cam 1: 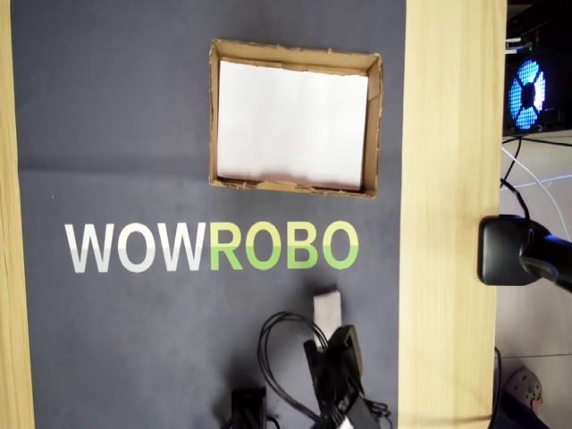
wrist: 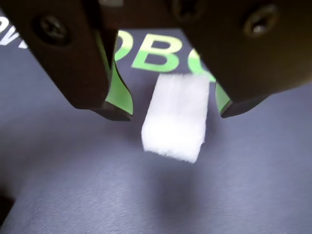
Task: Put the block into the box.
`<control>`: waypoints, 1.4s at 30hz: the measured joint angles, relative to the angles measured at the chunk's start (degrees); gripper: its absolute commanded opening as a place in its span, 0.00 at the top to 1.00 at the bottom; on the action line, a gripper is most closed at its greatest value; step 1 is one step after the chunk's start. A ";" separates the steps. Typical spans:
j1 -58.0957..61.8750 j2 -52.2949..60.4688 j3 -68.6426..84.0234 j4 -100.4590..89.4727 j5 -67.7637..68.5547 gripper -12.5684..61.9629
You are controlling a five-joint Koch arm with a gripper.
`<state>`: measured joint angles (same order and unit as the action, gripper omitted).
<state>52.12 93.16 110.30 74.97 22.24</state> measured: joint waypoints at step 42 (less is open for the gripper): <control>0.62 5.01 5.36 -23.73 -22.32 0.89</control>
<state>52.73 98.17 115.66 51.24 -0.09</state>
